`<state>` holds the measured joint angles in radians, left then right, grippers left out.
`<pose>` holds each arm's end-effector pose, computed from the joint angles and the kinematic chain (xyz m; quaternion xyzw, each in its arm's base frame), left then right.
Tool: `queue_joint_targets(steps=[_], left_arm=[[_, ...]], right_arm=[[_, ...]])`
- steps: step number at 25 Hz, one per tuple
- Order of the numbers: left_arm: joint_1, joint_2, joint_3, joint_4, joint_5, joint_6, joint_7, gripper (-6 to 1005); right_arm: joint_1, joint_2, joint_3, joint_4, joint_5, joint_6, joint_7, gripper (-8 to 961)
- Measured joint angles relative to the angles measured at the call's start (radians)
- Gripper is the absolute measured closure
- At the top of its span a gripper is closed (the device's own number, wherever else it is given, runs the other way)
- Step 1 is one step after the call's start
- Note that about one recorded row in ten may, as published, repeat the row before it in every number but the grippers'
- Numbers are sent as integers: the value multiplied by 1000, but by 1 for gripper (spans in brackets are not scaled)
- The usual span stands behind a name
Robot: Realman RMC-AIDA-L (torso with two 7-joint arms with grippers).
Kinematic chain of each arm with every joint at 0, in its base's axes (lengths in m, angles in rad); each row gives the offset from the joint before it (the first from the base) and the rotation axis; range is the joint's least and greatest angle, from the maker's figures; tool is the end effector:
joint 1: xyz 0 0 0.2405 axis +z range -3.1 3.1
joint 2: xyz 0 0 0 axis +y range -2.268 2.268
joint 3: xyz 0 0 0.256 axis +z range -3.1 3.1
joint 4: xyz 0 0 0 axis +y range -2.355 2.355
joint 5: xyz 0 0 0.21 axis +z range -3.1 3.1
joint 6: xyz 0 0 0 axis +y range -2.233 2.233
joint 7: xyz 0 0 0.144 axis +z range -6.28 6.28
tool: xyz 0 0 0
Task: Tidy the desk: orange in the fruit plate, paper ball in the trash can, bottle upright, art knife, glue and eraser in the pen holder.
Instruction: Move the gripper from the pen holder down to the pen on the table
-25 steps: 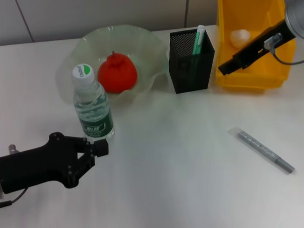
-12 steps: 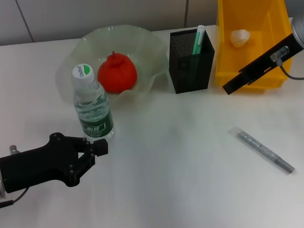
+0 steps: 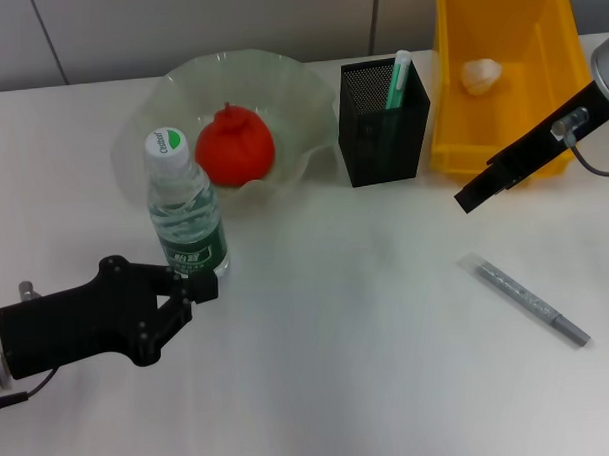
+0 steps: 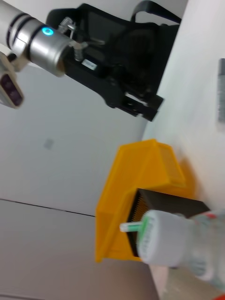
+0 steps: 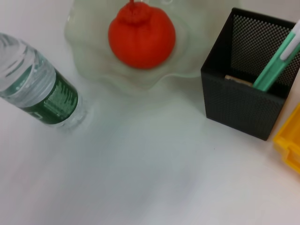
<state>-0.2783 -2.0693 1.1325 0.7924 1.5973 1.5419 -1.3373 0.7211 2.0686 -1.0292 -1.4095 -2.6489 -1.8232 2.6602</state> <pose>-0.2608 0.2791 -0.0137 -0.9341 -0.1836 -0.2878 0.1041 0.1668 0.3653 0.0662 -0.8699 0.4405 -0.1246 0.1836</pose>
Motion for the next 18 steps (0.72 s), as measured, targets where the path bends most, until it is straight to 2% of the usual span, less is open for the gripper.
queue_joint_targets(steps=[18], left_arm=[[-19,-1,7,70,-118,53,41,994]], right_arm=[[-5,4,1,6,-1,-53,36,500]])
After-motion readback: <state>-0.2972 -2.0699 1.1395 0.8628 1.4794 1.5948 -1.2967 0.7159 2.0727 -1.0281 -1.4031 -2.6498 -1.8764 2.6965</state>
